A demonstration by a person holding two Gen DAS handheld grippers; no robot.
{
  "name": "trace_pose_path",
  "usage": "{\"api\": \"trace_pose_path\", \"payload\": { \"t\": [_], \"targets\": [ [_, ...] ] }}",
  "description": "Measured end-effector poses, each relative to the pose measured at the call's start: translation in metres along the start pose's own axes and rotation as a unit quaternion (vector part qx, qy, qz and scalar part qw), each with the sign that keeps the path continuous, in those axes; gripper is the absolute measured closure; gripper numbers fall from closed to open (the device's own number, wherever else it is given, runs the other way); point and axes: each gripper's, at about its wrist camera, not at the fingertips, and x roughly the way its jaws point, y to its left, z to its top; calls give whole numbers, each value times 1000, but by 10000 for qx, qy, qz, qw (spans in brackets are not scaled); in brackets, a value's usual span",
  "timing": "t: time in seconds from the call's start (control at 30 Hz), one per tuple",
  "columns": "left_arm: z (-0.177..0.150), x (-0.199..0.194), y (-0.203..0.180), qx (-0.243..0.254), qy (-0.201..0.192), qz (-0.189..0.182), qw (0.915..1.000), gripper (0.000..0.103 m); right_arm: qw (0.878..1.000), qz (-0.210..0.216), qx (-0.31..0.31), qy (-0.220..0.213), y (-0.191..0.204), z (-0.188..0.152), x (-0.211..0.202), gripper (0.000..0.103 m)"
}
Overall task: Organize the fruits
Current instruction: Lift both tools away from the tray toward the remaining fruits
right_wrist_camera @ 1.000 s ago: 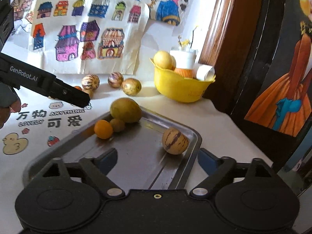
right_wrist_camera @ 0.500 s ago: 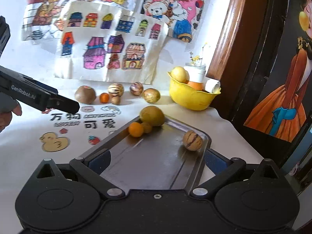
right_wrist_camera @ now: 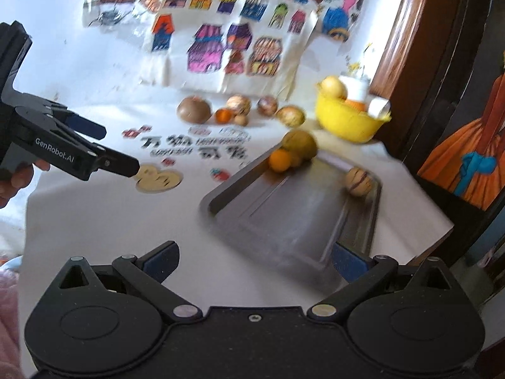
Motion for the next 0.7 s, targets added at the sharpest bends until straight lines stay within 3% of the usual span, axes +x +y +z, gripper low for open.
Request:
{"api": "trace_pose_path", "payload": {
  "t": [0.23,0.7],
  "targets": [
    [-18,-11,7,237,238,180,9993,0,9989,306,79,358,26,-5,6,1],
    [-22,-15,36,420,437,610,9963,0,9956,773,-187,485,61,13,24,1]
  ]
}}
